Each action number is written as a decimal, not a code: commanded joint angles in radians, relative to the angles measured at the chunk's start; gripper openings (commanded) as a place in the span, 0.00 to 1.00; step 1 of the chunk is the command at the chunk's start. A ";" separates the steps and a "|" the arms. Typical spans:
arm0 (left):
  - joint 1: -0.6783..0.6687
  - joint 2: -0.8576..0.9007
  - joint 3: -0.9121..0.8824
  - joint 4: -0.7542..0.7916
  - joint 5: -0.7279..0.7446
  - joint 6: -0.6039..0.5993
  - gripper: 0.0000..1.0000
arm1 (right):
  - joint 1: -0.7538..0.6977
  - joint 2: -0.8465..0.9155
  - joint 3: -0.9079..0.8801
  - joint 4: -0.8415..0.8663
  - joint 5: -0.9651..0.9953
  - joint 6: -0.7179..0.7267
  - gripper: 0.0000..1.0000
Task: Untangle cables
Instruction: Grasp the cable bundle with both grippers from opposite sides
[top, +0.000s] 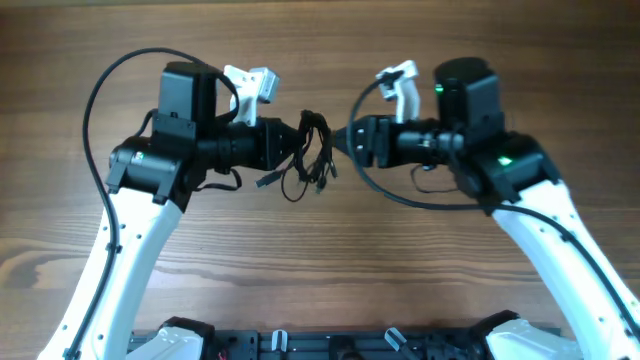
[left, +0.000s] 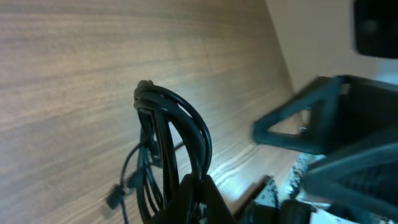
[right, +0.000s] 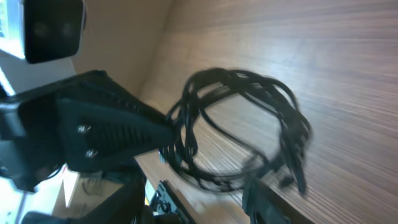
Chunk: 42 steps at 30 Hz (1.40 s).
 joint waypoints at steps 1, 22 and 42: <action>0.029 -0.015 -0.002 -0.026 0.075 -0.039 0.04 | 0.064 0.073 0.009 0.041 0.059 0.073 0.52; 0.054 -0.015 -0.002 -0.028 0.120 -0.269 0.04 | 0.195 0.218 0.008 0.197 0.213 0.294 0.38; 0.054 -0.015 -0.002 -0.029 -0.012 -0.287 0.04 | 0.172 0.222 0.009 0.105 0.323 0.284 0.04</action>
